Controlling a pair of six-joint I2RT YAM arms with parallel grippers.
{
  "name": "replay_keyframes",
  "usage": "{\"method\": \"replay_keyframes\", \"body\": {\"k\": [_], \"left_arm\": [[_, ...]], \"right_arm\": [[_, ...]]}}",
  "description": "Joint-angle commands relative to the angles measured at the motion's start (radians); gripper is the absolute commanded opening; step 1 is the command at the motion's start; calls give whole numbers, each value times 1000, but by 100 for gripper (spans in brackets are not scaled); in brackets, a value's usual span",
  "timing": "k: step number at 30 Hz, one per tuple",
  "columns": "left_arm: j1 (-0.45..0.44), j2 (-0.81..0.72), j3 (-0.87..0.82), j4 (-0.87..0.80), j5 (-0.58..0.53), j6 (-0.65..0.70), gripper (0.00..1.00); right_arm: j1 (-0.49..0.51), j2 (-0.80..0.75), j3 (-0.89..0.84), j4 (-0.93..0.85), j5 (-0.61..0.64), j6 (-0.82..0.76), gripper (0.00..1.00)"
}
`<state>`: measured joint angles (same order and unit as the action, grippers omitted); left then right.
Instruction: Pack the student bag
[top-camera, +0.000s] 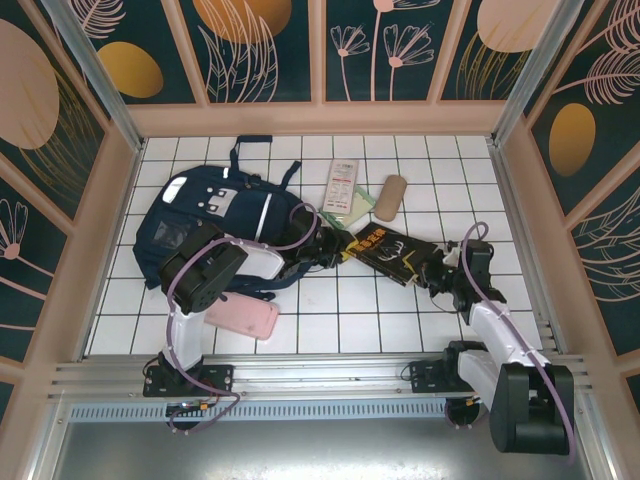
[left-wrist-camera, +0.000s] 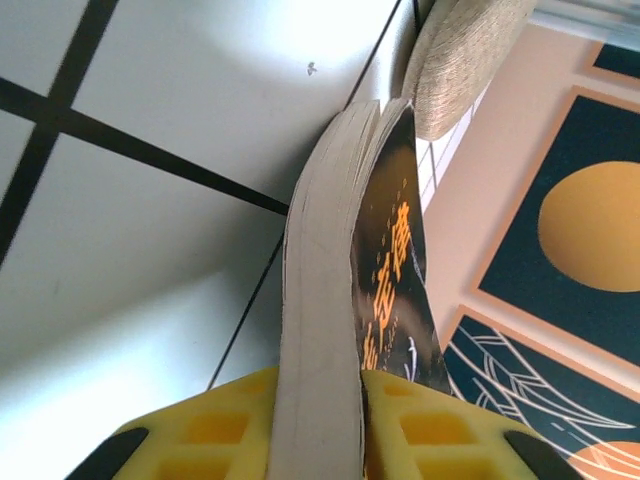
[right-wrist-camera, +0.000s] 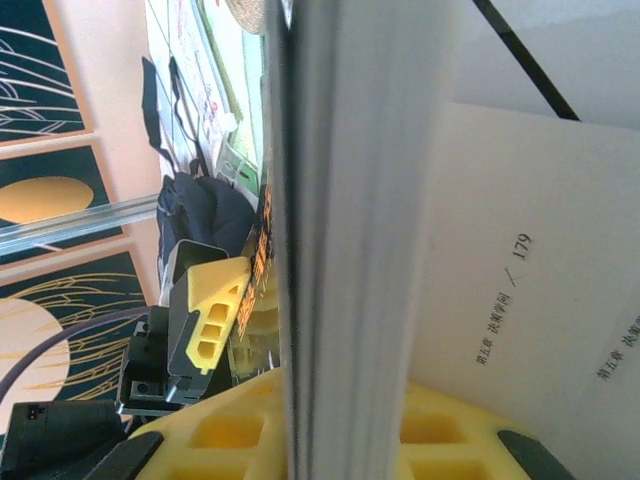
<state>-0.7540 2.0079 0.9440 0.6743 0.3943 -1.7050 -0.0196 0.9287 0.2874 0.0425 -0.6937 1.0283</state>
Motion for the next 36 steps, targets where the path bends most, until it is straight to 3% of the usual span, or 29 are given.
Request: {"method": "replay_keyframes", "body": {"k": [1,4,7,10,16,19,25,30,36], "left_arm": [[-10,-9,-30,67,-21,-58,18],[-10,-48,-49,88,-43,-72,9],[-5,-91,-59,89,-65,-81,3],[6,-154,-86,85,-116,-98,3],[42,-282,-118,39,-194,-91,4],[58,-337,-123,34,-205,-88,4],[76,-405,-134,42,-227,-76,4],[83,-422,-128,100,-221,-64,4],[83,-423,-134,150,-214,-69,2]], "right_arm": [[10,-47,-5,-29,0,0,21],[11,-83,4,-84,32,-16,29],[10,-140,28,-177,92,-32,49],[8,-219,74,-311,197,-55,61],[4,-354,133,-463,373,-57,69],[4,-364,161,-484,386,-74,74],[8,-359,161,-393,244,-26,99],[23,-365,110,-157,88,195,99],[125,-388,111,117,174,400,99]]}}
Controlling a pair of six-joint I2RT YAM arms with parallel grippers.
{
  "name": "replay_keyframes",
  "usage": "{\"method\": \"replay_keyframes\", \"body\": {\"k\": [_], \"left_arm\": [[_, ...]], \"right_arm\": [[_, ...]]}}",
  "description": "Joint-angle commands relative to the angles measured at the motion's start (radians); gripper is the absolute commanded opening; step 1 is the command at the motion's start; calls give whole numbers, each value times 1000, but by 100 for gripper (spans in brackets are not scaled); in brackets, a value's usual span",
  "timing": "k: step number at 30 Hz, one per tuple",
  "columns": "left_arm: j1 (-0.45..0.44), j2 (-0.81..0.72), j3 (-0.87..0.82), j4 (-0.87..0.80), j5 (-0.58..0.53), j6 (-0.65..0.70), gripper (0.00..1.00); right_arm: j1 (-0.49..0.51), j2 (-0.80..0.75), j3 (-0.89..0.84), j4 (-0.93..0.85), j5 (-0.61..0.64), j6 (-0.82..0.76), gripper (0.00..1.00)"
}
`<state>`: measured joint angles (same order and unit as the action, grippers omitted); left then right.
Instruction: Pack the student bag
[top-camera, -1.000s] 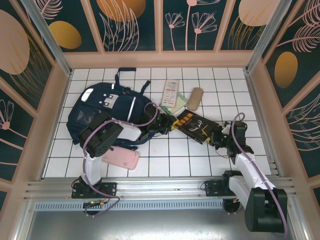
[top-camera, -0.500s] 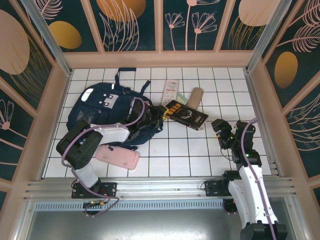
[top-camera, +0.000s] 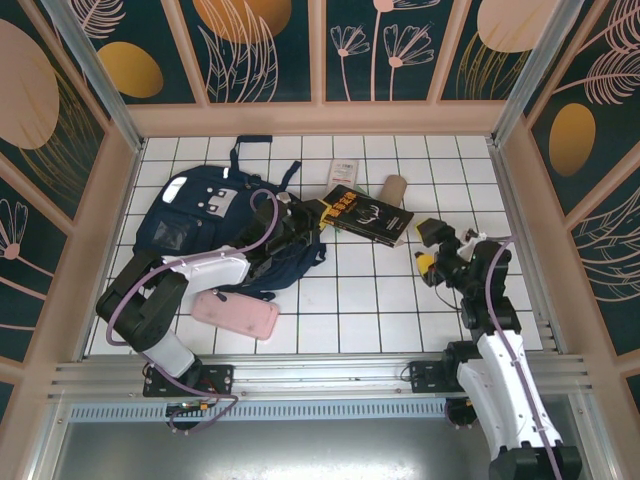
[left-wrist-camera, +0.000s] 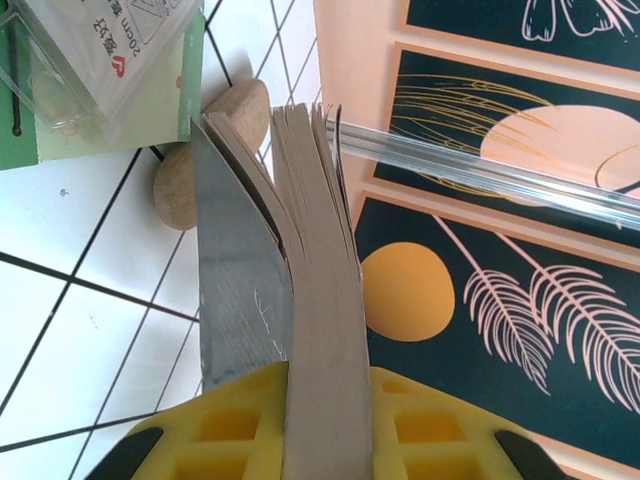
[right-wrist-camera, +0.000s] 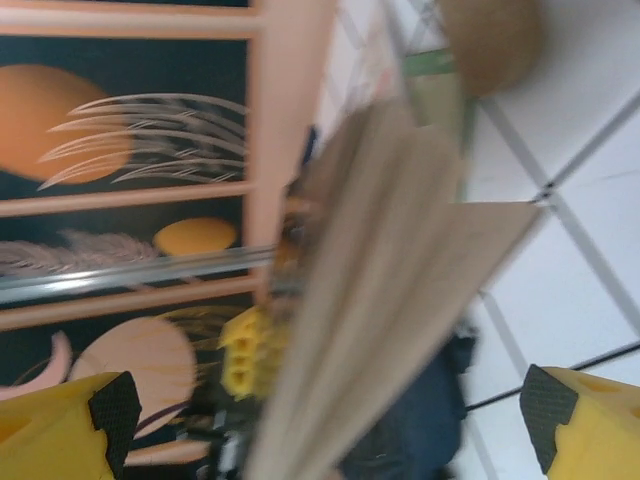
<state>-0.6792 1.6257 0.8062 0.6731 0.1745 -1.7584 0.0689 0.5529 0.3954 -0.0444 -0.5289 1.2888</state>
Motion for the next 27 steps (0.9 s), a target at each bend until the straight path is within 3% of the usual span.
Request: {"method": "replay_keyframes", "body": {"k": [1,9,12,19,27], "left_arm": [[7,-43,4,158,5,-14,1],[12,-23,32,258,36,12,0],[18,-22,37,301,41,27,0],[22,21,68,407,89,28,0],[20,37,56,450,140,28,0]], "right_arm": [[52,-4,6,226,15,157,99],[108,18,132,-20,15,-21,99],[114,-28,107,-19,-24,-15,99],[170,-104,-20,173,-14,114,99],[241,12,-29,424,75,135,99]]}}
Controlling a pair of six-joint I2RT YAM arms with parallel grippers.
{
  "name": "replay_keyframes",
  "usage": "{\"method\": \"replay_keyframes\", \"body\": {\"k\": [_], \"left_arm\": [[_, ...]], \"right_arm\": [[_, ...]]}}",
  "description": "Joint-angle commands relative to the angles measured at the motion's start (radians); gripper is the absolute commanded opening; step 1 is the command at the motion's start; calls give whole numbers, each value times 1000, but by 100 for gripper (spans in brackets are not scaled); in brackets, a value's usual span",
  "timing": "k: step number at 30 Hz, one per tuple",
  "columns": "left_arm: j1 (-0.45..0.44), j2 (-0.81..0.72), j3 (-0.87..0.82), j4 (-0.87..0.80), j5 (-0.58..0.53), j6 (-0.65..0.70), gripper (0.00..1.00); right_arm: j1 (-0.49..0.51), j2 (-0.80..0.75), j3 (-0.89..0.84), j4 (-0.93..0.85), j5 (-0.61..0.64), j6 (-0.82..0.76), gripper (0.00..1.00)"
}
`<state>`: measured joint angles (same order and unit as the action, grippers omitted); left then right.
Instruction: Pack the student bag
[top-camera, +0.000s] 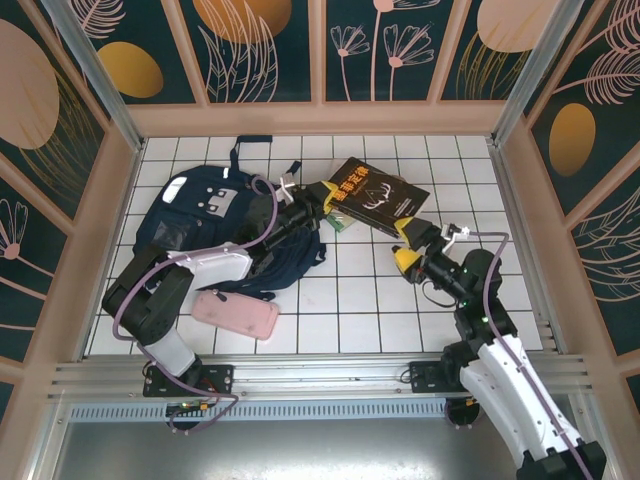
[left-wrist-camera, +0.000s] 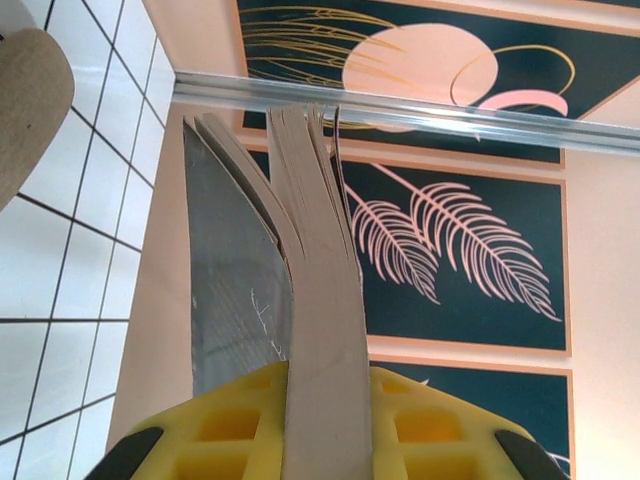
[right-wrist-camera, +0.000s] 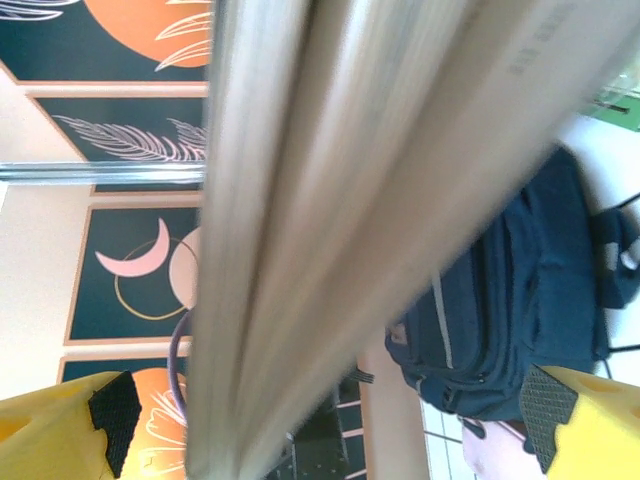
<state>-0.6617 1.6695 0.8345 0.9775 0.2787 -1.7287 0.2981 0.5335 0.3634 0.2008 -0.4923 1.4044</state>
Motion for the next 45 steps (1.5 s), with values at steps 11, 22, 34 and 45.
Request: {"method": "replay_keyframes", "body": {"k": [11,22,34,45], "left_arm": [[-2,-94,-60,9,74,103,0],[-1,-91,-113,80,90,91,0],[-1,-111,-127,211,91,-13,0],[56,-291,42,-354,136,569,0]], "right_arm": [[9,187,169,206,90,-131,89],[11,195,177,215,44,-175,80],[-113,124,263,-240,137,-356,90],[-175,110,367,-572,254,-551,96]]}}
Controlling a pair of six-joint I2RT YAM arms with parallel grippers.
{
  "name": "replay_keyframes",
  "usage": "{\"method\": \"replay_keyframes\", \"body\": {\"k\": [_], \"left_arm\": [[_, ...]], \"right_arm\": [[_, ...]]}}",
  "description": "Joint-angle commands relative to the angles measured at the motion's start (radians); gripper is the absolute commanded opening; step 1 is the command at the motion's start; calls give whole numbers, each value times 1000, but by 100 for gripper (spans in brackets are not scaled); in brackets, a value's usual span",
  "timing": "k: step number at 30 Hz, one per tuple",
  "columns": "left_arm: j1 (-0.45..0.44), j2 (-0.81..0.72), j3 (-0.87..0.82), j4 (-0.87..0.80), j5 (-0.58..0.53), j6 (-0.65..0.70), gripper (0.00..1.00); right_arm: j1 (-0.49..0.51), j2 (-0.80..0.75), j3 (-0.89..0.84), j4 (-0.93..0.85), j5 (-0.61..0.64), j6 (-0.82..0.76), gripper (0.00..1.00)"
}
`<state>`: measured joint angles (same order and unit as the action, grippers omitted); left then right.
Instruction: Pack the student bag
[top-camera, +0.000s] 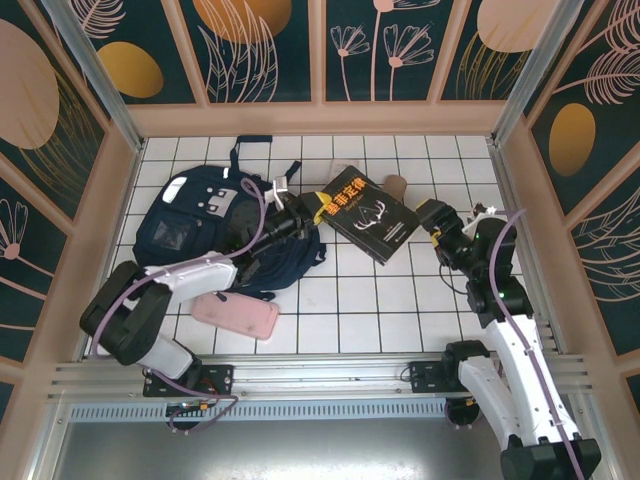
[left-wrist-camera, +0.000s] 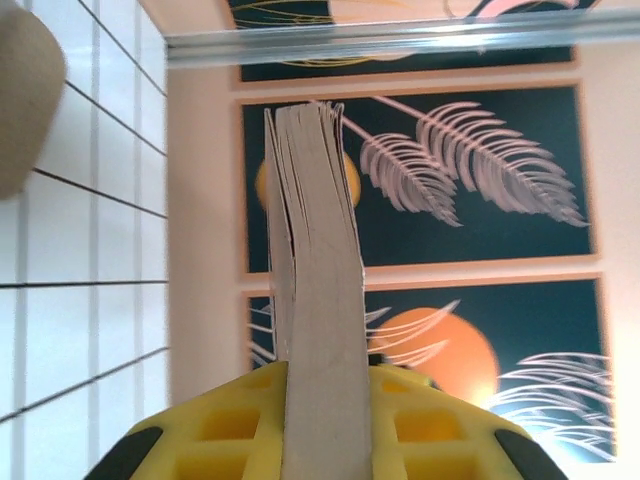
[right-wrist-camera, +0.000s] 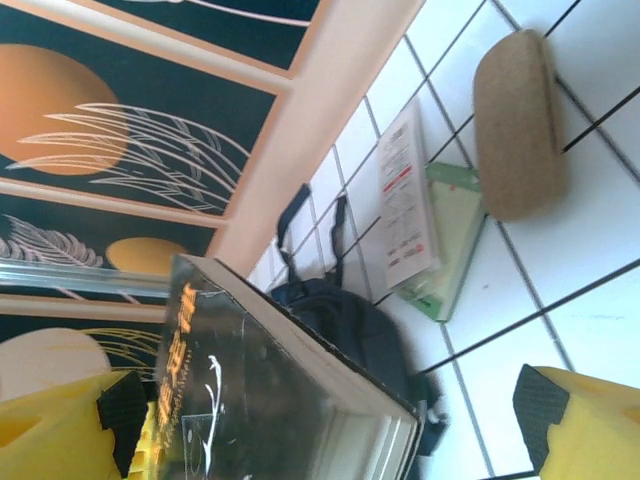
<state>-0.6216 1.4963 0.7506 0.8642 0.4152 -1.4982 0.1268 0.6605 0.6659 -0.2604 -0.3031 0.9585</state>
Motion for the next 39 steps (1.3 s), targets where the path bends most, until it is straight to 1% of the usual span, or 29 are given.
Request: {"method": "replay_keyframes", "body": {"k": [1,2,3,5,7,8,10,11,12,13,14,16,19,21,23,25,26,29,32,36,39], "left_arm": [[15,-145,164,-329,-12,476,0],[12,-174,199,-382,-2,626,0],[3,-202,215,-432,-17,755,0],[-31,-225,320,-618,-96,1008,0],[-93,-230,370,-725,-144,1290,0],[-142,-234,372,-766,-191,1454,0],[-228,-238,363,-838,-331,1705,0],[-267,-236,354,-863,-410,1800,0],[-293,-235,342,-878,-465,1877,0],[-317,-236,319,-876,-531,1936,0],[-332,-240,292,-855,-603,1974,0],[-344,-252,244,-805,-682,2014,0],[-353,-268,196,-734,-761,2054,0],[-358,-265,191,-700,-827,2078,0],[-373,-260,176,-648,-893,2124,0],[-380,-255,173,-625,-909,2137,0],[-384,-252,175,-617,-905,2138,0],[-406,-258,157,-569,-888,2138,0],[-435,-255,157,-543,-888,2143,0],[-486,-240,178,-553,-879,2173,0],[-541,-237,167,-530,-899,2217,0]], "right_arm": [[-3,-15,80,-134,77,-129,96],[-1,-13,94,-148,81,-158,96],[4,-15,103,-151,81,-182,96],[24,-15,113,-133,62,-218,95],[50,3,143,-119,36,-242,93],[64,20,165,-120,28,-253,93],[96,66,223,-150,16,-280,93],[110,92,251,-169,0,-297,93],[123,110,276,-181,-20,-317,92],[137,129,300,-197,-40,-329,92],[148,145,323,-216,-56,-329,92],[154,170,340,-229,-111,-275,93],[158,204,340,-237,-179,-112,94],[165,215,348,-258,-191,-26,94],[175,201,323,-215,-241,78,95],[209,188,287,-140,-263,186,97],[248,185,274,-109,-243,231,99],[354,201,248,-20,-156,307,99],[410,247,220,92,-125,376,99],[454,322,233,184,-85,400,99],[454,369,278,183,-55,373,99]]}}
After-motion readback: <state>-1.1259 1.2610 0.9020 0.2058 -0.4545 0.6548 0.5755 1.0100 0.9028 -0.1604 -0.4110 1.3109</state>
